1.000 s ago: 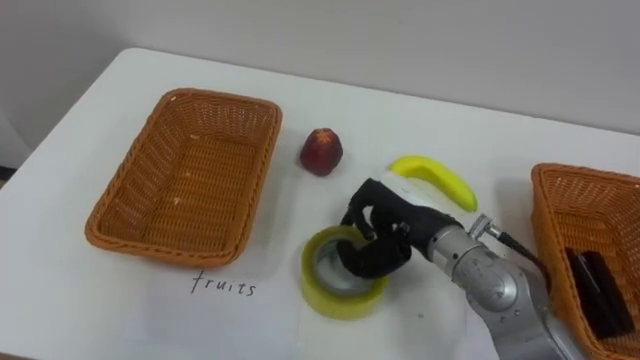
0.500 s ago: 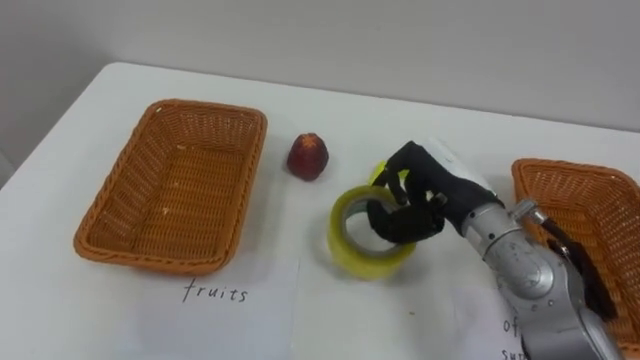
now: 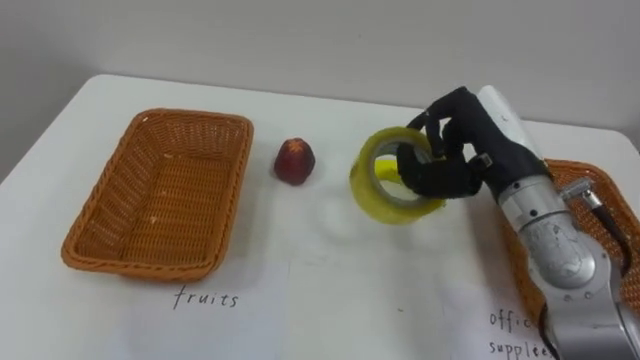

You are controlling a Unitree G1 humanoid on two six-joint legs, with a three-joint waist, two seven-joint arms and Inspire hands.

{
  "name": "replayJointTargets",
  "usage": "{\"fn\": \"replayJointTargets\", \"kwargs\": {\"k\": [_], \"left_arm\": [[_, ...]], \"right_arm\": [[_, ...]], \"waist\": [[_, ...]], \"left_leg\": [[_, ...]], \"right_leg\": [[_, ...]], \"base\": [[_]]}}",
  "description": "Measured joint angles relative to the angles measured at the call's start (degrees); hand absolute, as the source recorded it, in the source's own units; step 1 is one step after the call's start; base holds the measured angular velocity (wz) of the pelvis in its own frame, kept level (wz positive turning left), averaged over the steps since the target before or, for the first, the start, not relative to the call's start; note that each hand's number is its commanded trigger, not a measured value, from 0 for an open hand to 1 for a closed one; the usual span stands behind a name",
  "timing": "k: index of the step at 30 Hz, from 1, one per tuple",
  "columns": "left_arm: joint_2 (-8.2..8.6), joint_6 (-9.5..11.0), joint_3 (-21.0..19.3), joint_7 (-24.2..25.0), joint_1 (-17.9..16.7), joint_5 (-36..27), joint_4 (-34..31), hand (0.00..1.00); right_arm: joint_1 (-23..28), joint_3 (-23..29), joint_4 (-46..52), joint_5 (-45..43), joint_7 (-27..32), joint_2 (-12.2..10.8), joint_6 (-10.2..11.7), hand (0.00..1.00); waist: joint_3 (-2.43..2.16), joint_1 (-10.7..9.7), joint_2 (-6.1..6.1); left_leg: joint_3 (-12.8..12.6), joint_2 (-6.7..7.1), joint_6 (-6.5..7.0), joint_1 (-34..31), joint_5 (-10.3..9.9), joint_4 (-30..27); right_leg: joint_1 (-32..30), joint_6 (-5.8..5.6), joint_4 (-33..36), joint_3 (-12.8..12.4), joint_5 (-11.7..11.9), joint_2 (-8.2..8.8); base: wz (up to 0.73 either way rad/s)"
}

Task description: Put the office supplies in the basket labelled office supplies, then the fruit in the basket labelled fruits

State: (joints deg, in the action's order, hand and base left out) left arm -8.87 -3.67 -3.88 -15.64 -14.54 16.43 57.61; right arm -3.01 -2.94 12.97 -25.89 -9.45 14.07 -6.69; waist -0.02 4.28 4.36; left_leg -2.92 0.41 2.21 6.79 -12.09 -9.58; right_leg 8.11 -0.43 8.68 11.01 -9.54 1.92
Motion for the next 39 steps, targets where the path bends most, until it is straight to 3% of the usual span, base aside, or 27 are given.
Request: {"fn": "replayJointTargets", "kwargs": {"k": [13, 17, 28, 39], "left_arm": [[0.03, 1.3, -0.6, -0.1, -0.2, 0.0, 0.0, 0.00], [0.04, 1.3, -1.0, -0.1, -0.3, 0.0, 0.0, 0.00], [0.03, 1.4, -3.0, -1.1, -1.1, 0.8, -0.3, 0.00], [0.03, 1.5, -3.1, -1.7, -1.8, 0.7, -0.3, 0.00]], "right_arm": [[0.0, 4.3, 0.0, 1.4, 5.3, 2.0, 3.7, 1.00], [0.0, 5.3, 0.0, 1.7, 6.2, 2.2, 3.8, 1.00], [0.0, 10.2, 0.2, 3.8, 8.1, 3.5, 3.8, 1.00], [3.1, 12.2, 0.4, 7.9, 12.1, 4.6, 3.8, 1.00]], "waist": [[0.22, -1.1, -0.31], [0.12, -1.2, -0.27], [-0.30, -4.0, 0.04], [-0.11, -4.2, -0.22]], "left_leg": [[-0.7, -0.04, 0.00, -0.1, 0.0, 0.1], [-1.7, -0.14, -0.01, -0.3, 0.0, 0.2], [-2.4, -0.27, -0.01, 0.0, 0.0, 0.3], [-3.1, -0.59, -0.12, 0.5, -0.1, 0.4]], "right_leg": [[-0.3, 0.00, 0.1, -0.3, 0.0, -0.07], [-1.0, 0.00, 0.1, -1.3, 0.0, -0.19], [-1.0, 0.00, 0.3, -2.4, 0.0, -0.29], [-1.5, 0.14, 1.2, -3.1, 0.1, -0.58]], "base": [[-0.01], [-0.13], [-0.03], [-0.05]]}}
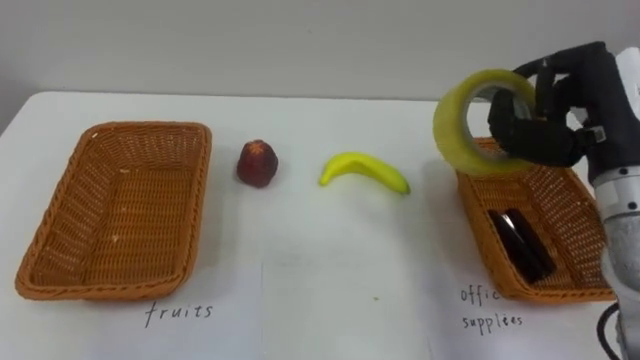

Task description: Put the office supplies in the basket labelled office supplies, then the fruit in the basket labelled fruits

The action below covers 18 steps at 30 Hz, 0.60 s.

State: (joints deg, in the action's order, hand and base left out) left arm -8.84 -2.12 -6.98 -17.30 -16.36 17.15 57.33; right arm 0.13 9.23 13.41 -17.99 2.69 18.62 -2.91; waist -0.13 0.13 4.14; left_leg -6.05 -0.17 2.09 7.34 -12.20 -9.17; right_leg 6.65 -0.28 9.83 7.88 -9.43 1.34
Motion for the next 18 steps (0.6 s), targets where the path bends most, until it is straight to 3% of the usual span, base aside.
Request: {"fn": "replayJointTargets", "kwargs": {"k": [6, 18], "left_arm": [[-0.11, 0.0, -0.5, 0.0, -0.7, 0.0, -1.1, 0.00], [-0.09, 0.0, -1.8, -0.6, -0.9, 0.0, -1.8, 0.00]], "right_arm": [[1.5, 1.9, -3.1, 4.9, 1.8, 1.8, 0.5, 1.00], [2.9, 2.1, -7.8, 4.7, 2.2, 1.8, 0.4, 1.00]], "waist": [[0.13, 0.0, -0.41], [0.11, -0.5, -0.27]], "left_leg": [[0.0, -0.03, -0.01, 0.3, 0.0, 0.3], [-0.3, -0.09, -0.05, 0.3, 0.0, 0.6]], "right_leg": [[0.1, 0.00, -0.1, -0.1, 0.0, -0.03], [-0.3, 0.00, -0.1, -1.3, 0.0, -0.28]], "base": [[0.00], [-0.01]]}}
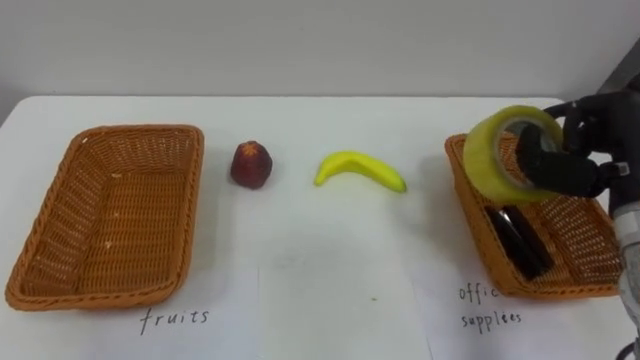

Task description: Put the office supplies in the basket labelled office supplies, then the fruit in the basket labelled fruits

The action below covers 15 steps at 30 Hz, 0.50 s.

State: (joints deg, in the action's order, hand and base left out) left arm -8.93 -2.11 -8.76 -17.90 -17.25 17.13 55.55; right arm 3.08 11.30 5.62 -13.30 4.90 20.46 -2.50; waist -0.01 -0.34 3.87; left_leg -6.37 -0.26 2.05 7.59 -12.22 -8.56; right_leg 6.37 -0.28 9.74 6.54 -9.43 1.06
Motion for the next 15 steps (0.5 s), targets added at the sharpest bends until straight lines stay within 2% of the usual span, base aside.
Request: {"fn": "replayJointTargets", "kwargs": {"k": [15], "left_arm": [[0.01, -0.4, 0.0, 1.0, -0.2, 0.0, -0.4, 0.00]], "right_arm": [[0.1, 0.0, -0.9, -0.3, -0.1, 0.0, 0.0, 1.00]], "waist": [[0.17, 0.0, 0.18]], "left_leg": [[-0.7, -0.06, -0.01, -0.1, 0.0, 0.4]], "right_leg": [[-0.5, 0.00, 0.0, -0.3, 0.0, -0.11]], "base": [[-0.01]]}}
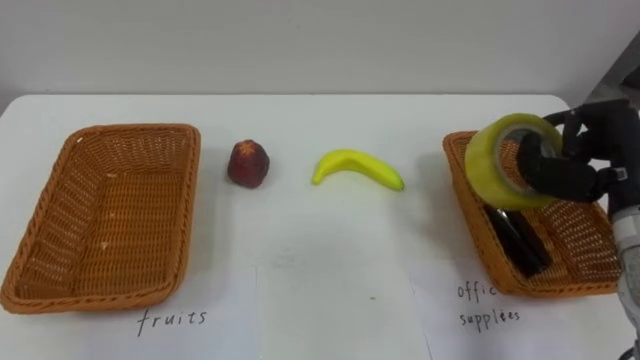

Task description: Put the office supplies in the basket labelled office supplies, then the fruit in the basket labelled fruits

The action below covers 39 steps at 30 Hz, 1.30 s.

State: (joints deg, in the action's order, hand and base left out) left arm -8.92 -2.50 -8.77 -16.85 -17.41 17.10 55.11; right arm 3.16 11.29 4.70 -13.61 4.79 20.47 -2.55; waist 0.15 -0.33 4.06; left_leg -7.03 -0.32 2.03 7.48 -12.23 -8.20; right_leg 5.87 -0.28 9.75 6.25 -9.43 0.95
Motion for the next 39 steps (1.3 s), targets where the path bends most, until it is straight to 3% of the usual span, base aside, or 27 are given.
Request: {"fn": "replayJointTargets", "kwargs": {"k": [8, 15, 19, 32, 33, 34, 36, 39], "left_arm": [[0.00, -0.1, 0.0, 1.1, 0.0, 0.1, 0.0, 0.00], [0.02, -2.3, -0.7, 2.4, -1.5, 0.6, -2.2, 0.00], [0.08, -2.4, -1.3, 2.4, -1.8, 0.6, -2.8, 0.00], [0.90, -2.9, -1.3, 2.3, -2.1, 0.6, -2.4, 0.00], [0.92, -3.3, -1.3, 2.3, -2.1, 0.6, -2.4, 0.00], [0.92, -3.5, -1.3, 2.3, -2.1, 0.5, -2.4, 0.00], [0.92, -3.7, -1.3, 2.3, -2.1, 0.5, -2.4, 0.00], [0.94, -3.9, -1.3, 2.3, -2.1, 0.5, -2.4, 0.00]], "right_arm": [[0.2, 0.0, -2.0, -0.2, -0.1, 0.0, -0.1, 1.00], [1.8, 0.1, -2.8, -2.9, -0.2, 0.0, -1.6, 1.00], [1.8, 2.2, -6.1, -6.5, -0.1, -0.1, -1.9, 1.00], [1.8, 4.3, -9.2, -8.9, 0.1, -0.2, -3.3, 1.00], [1.8, 4.3, -9.2, -9.1, 0.1, -0.2, -3.3, 0.81], [1.8, 4.3, -9.2, -9.2, 0.1, -0.2, -3.3, 0.35], [1.8, 4.3, -9.2, -9.2, 0.1, -0.2, -3.5, 0.00], [1.8, 4.3, -9.2, -9.2, 0.1, -0.2, -3.8, 0.00]], "waist": [[-0.09, 0.0, 0.43], [-0.40, -0.8, 0.69], [-0.50, -1.0, 0.59], [-0.15, -1.0, 0.56], [-0.11, -1.0, 0.64], [-0.05, -1.0, 0.72], [0.09, -1.0, 0.89], [0.25, -1.0, 1.12]], "left_leg": [[0.0, 0.00, 0.00, -0.2, 0.0, 0.0], [-0.2, 0.00, 0.00, 0.0, 0.0, -0.1], [-0.3, 0.01, 0.00, 0.3, 0.0, -0.1], [-0.3, 0.01, 0.00, 0.1, 0.0, -0.1], [-0.3, 0.01, 0.00, 0.1, 0.0, -0.1], [-0.3, 0.01, 0.00, 0.1, 0.0, -0.1], [-0.3, 0.01, 0.00, 0.1, 0.0, -0.1], [-0.3, 0.00, 0.00, 0.1, 0.0, -0.1]], "right_leg": [[-0.3, 0.00, 0.0, 0.0, 0.0, 0.02], [-0.3, 0.00, 0.0, 0.0, 0.0, 0.09], [0.2, 0.00, 0.1, 0.0, 0.0, 0.09], [0.0, 0.00, 0.2, -0.1, 0.0, 0.05], [0.0, 0.00, 0.2, -0.1, 0.0, 0.05], [0.0, 0.00, 0.2, -0.1, 0.0, 0.05], [0.0, 0.00, 0.2, 0.0, 0.0, 0.05], [0.0, 0.00, 0.2, 0.0, 0.0, 0.04]], "base": [[0.00], [0.00], [0.00], [0.00], [0.00], [0.00], [0.00], [0.00]]}}
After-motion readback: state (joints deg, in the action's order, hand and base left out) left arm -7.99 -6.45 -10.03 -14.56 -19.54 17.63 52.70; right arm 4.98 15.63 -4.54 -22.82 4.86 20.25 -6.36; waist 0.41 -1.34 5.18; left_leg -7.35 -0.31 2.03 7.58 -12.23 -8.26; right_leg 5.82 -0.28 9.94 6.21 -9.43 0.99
